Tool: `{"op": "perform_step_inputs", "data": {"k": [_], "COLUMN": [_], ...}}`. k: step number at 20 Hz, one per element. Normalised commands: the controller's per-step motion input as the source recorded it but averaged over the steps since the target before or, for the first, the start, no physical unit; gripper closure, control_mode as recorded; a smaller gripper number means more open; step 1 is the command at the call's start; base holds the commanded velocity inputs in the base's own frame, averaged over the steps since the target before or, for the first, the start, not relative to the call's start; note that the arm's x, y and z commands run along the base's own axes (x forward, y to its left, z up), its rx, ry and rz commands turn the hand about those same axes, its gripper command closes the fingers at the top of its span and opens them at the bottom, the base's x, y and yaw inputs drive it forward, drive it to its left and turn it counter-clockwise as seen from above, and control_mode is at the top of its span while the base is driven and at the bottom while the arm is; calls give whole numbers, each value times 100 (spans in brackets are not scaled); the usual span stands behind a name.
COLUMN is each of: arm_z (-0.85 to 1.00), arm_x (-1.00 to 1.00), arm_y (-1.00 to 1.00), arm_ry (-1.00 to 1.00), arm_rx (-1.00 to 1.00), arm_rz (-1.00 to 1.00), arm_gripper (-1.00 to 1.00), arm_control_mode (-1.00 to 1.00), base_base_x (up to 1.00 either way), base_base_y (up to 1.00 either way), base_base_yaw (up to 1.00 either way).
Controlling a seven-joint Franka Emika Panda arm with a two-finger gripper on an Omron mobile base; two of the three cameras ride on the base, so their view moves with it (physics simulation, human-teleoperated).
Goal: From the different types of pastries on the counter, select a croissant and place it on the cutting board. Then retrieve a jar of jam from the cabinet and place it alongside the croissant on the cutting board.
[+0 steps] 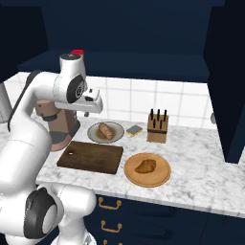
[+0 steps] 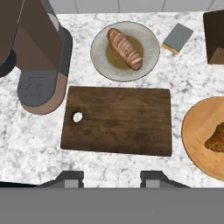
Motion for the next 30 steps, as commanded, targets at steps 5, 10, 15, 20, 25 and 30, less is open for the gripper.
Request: {"op": "perform_step_inputs", "data": {"k": [5,10,15,20,25,30], "arm_z": [0,0,35,62,66,36], "arm_x": [5,1,22,51,49,24], "arm_y": [0,0,15,19,18,24], "arm_ry": [0,-1,-18,-10,-7,-31], "arm_rx": [0,0,-1,-1,-1,-6], "arm_rz": [0,0,0,0,2,1], "arm_gripper": [-100,-100,-100,-100,-100,-100], "arm_control_mode": [-100,-100,-100,-100,-100,-100], "base_base_x": [0,0,0,0,0,0], "base_base_y": [0,0,0,0,0,0], "base_base_yaw": [0,0,0,0,0,0]}}
